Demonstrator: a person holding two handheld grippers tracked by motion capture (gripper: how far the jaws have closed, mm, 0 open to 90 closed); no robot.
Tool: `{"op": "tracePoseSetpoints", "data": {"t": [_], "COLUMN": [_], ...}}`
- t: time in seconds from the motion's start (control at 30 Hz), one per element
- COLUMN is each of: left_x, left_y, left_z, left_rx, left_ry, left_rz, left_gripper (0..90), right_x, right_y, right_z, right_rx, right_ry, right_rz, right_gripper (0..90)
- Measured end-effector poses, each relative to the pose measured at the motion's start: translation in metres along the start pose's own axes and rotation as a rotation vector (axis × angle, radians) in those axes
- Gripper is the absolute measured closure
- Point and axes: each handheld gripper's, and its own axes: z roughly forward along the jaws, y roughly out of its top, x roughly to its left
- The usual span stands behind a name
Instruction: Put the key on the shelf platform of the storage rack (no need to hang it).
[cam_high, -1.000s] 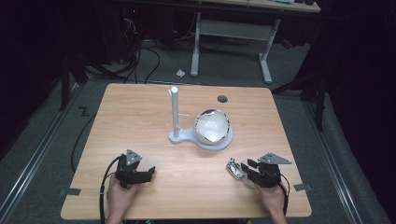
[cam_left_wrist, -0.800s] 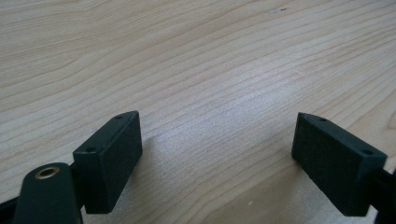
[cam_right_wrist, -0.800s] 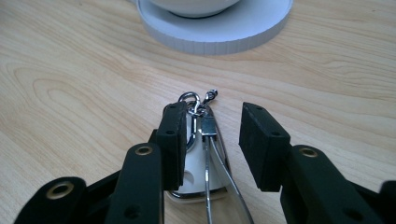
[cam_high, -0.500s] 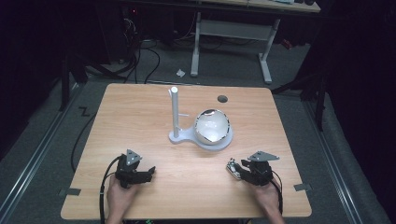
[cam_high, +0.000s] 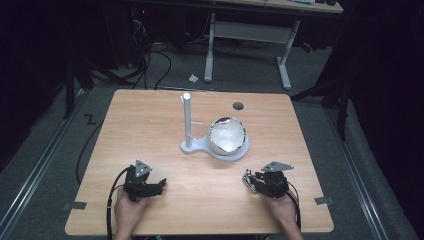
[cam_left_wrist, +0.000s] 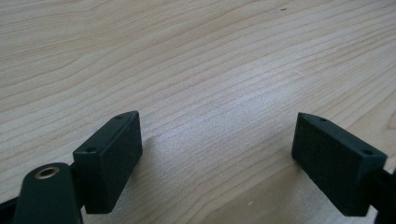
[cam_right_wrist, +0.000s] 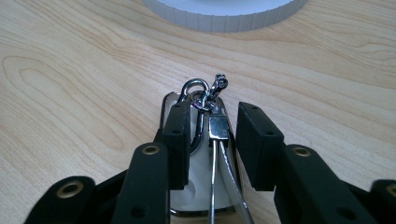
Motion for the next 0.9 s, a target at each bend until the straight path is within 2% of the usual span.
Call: {"op": "tracePoseSetpoints", "data": {"t": [0.1, 0.2, 0.57, 0.9], "left_x": [0.0, 0.0, 0.0, 0.0], "left_y": [0.0, 0.0, 0.0, 0.0], "left_z": [0.0, 0.0, 0.0, 0.0], "left_rx": [0.0, 0.0, 0.0, 0.0], "left_ry": [-0.001, 0.0, 0.0, 0.0], "left_rz": [-0.001, -0.001, 0.0, -0.001], "left_gripper": [16.6, 16.6, 16.6, 16.5], "right_x": [-0.002, -0.002, 0.0, -0.002], "right_y": [0.001, 0.0, 0.003, 0.01], "right_z": [-0.001, -0.002, -0.007, -0.02], "right_rx": [0.002, -0.006, -0.03, -0.09], "right_ry": [-0.003, -0.011, 0.008, 0.021], "right_rz": [-0.003, -0.008, -0.024, -0.013], "right_gripper": [74.4, 77.8, 78.6, 78.6]}}
